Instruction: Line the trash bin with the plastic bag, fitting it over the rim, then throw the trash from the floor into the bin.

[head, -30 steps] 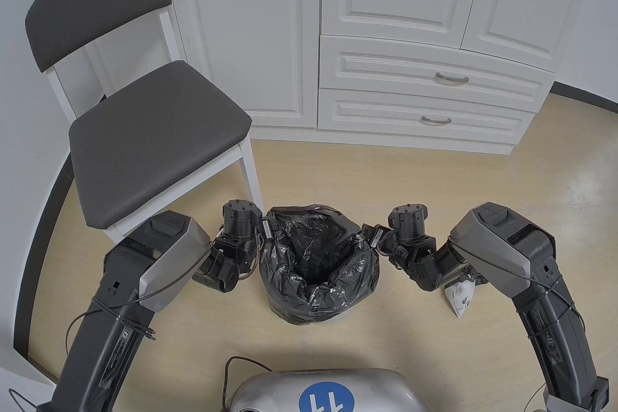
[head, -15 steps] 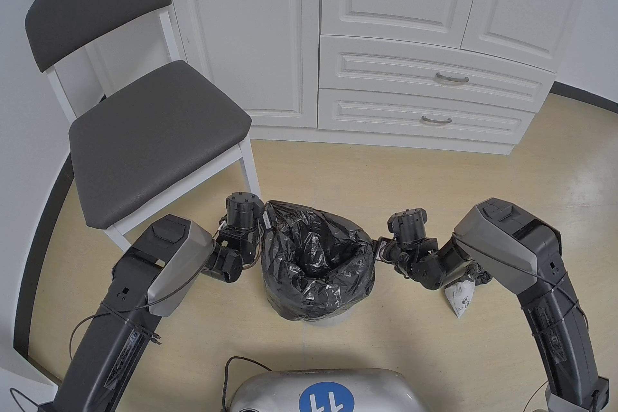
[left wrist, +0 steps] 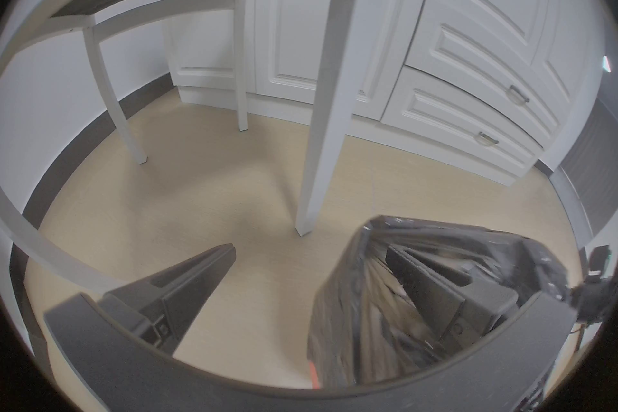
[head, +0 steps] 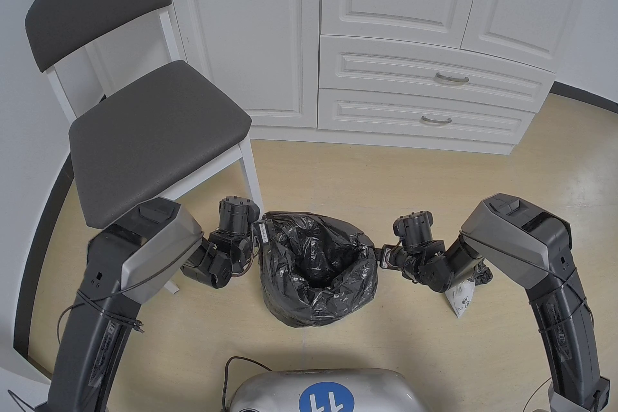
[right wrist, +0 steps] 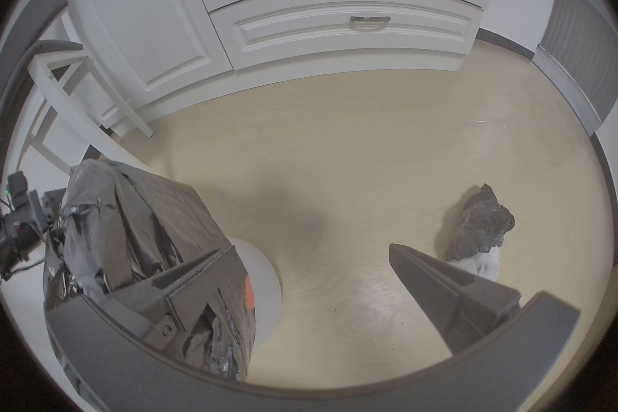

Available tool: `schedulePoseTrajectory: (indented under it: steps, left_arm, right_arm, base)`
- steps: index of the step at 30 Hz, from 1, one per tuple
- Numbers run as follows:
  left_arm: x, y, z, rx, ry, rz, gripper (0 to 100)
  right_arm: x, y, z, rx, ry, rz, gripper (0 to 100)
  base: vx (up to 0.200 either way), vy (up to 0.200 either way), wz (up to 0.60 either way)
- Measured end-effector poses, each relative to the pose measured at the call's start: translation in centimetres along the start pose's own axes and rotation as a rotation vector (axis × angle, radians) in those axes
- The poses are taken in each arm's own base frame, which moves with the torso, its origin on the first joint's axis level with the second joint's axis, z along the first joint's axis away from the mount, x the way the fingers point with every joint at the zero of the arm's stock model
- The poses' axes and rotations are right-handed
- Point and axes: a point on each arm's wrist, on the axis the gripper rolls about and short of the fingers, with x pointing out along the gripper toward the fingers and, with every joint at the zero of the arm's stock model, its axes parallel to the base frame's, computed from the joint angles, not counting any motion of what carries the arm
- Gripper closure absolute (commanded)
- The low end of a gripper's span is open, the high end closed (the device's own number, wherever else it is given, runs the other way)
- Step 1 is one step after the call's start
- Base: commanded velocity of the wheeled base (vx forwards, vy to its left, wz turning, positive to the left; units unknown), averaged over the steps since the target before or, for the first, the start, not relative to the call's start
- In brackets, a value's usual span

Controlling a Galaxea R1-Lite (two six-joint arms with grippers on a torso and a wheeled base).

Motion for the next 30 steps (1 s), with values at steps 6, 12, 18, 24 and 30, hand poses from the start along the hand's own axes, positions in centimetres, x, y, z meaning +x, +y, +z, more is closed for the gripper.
schedulePoseTrajectory:
  steps: [6,12,18,24,30]
  left_arm:
    - [-3.4,-0.6,1.5,0.05,0.039,-0.055,0]
    - [-5.5,-1.3,2.3,0.072,0.047,-0.089,0]
    - [-7.9,-3.0,1.7,0.122,0.079,-0.139,0]
    - [-9.9,-4.6,0.4,0.178,0.126,-0.179,0]
    - [-11.0,-6.1,-1.5,0.236,0.197,-0.18,0]
  right_arm:
    - [0.0,0.2,0.7,0.013,-0.047,0.016,0]
    - [0.0,-0.1,1.3,0.022,-0.066,0.014,0]
    - [-0.1,-0.3,1.5,0.003,-0.07,-0.001,0]
    - [-0.3,-0.6,1.9,0.0,-0.079,-0.011,0]
    - [-0.7,-0.8,2.8,0.008,-0.093,-0.014,0]
  base:
    - [0.0,0.0,0.0]
    - [0.0,0.0,0.0]
    - [0.0,0.0,0.0]
    - [0.0,0.0,0.0]
    - [0.0,0.0,0.0]
